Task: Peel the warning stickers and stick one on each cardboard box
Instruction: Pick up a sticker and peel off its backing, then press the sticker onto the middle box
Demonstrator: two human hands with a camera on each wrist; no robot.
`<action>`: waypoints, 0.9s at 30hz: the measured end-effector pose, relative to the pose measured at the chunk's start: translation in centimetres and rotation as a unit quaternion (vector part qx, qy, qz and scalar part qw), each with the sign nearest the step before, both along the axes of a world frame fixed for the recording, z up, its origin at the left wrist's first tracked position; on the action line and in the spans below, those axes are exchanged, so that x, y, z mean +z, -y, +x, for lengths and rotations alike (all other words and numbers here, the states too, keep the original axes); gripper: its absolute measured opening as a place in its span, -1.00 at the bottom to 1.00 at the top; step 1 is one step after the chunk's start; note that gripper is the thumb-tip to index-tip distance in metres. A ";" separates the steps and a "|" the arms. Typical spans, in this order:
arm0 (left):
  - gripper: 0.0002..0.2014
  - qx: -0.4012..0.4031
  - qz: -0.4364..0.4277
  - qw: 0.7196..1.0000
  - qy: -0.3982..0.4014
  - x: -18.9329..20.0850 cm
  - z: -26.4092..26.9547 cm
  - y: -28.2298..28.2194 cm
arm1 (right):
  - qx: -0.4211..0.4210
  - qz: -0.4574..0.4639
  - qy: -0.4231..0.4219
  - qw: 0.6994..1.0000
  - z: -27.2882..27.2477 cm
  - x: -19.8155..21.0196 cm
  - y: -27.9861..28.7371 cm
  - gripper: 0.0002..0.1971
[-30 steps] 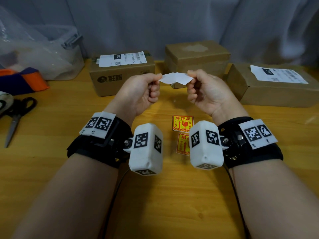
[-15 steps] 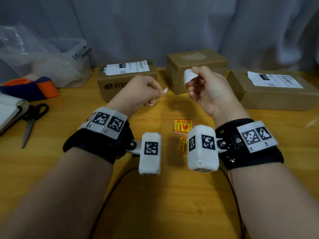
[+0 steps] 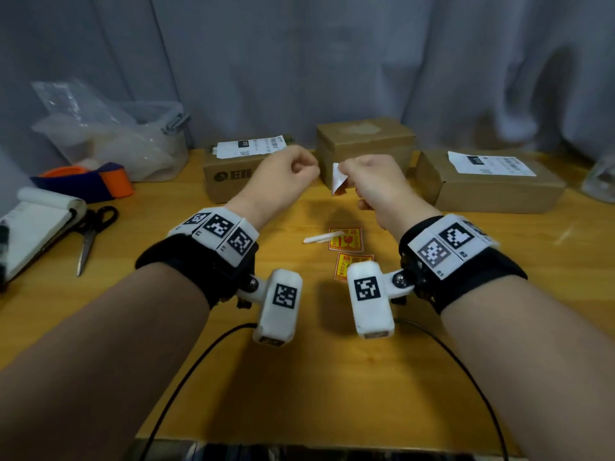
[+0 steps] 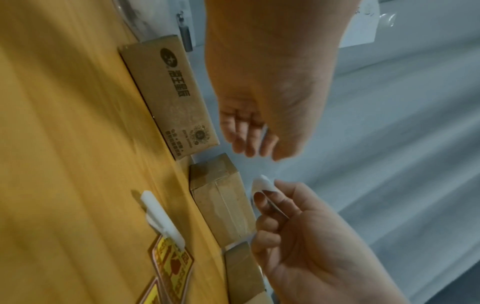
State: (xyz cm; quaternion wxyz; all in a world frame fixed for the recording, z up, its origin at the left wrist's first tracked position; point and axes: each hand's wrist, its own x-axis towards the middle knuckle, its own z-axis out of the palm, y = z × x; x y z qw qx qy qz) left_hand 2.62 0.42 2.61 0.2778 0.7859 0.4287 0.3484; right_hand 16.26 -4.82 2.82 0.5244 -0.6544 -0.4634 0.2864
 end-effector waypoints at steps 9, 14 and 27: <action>-0.80 0.077 0.300 0.925 -0.218 -0.2 -0.2 1.9 | -0.033 0.029 0.008 0.999 -2.8 -0.9 -1.1 -0.77; -0.82 0.125 0.299 0.931 -0.171 -0.4 -0.7 1.5 | -0.005 0.030 -0.002 1.000 -3.3 -0.9 -2.0 -0.71; -0.90 0.174 0.140 0.974 0.046 0.2 -2.0 -0.7 | 0.110 0.070 -0.040 0.991 -3.8 -1.5 -2.5 -0.41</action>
